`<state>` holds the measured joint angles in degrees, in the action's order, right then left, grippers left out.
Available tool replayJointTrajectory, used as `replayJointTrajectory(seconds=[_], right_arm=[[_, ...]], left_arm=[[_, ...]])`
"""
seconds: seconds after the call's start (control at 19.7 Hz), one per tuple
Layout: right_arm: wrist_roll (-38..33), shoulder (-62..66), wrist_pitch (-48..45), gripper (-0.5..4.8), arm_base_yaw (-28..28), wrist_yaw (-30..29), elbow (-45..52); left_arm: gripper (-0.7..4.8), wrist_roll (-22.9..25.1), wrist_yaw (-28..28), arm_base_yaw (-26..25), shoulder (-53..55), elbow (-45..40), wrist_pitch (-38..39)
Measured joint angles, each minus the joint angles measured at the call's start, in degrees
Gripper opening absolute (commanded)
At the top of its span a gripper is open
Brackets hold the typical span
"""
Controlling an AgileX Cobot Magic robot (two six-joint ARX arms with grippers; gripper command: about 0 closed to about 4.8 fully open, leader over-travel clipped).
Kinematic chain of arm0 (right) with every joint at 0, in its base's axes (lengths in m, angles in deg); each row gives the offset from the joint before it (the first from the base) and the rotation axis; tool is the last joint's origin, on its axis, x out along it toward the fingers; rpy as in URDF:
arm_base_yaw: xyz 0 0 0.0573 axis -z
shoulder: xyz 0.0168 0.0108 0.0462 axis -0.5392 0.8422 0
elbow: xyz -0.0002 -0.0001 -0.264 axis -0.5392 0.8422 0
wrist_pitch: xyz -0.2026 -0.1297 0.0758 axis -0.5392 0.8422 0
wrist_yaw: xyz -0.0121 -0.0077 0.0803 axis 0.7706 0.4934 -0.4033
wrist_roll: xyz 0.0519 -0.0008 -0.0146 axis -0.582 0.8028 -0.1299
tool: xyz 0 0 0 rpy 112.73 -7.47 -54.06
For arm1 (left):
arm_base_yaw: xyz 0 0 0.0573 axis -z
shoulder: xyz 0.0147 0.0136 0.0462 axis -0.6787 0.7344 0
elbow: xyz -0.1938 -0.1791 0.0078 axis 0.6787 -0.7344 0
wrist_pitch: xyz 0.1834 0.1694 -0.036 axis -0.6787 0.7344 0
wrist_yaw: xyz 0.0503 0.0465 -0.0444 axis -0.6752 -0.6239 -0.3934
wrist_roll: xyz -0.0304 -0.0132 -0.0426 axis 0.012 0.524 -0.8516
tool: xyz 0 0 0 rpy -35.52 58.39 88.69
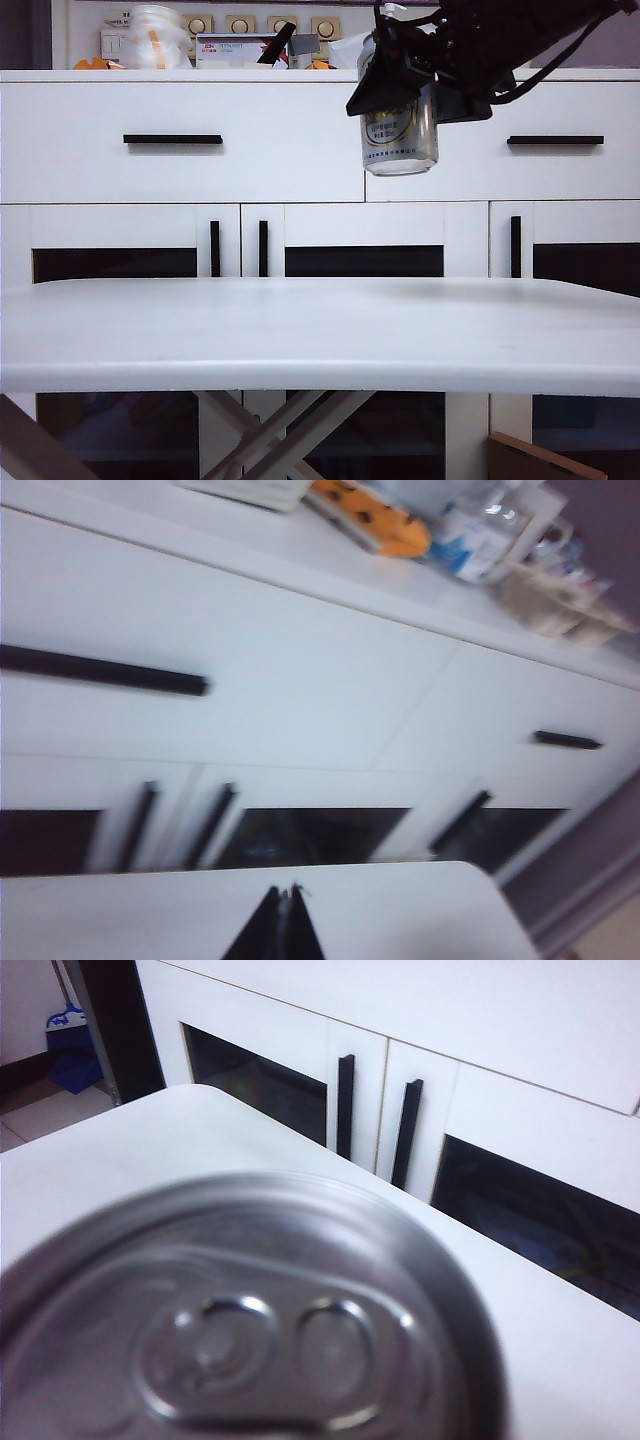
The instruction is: Pick up a can of beer from the white table, open the left drawer, place the beer inside the drawer, and finally close the drawer.
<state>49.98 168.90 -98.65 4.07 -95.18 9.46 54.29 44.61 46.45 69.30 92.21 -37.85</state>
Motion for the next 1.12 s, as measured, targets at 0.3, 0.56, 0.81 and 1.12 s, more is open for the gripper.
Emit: replayJointTrajectory(seconds=[0.3,0.56,0.81,1.12], right_arm=[[0.0,-0.11,-1.6,1.98,-0.02,0.02,-0.11],[0.0,-0.13,-2.21,1.98,0.0,0.04,-0.11],[-0.02,-0.13,-3.74,1.98,-0.02,-0.07,-0.11],[-0.02,-0.13,-4.17,1.98,-0.04,-0.09,-0.11]], left_arm=[[-0.06,-8.79,0.09,1.42,4.5,-2.01,-10.97],[-0.06,-21.64,-2.84,1.25,9.75,-4.44,-26.18],[-0.06,-38.36,-4.87,1.27,19.76,-4.44,-45.99],[-0.06,-55.15,-15.85,1.27,29.35,-4.42,-55.56]])
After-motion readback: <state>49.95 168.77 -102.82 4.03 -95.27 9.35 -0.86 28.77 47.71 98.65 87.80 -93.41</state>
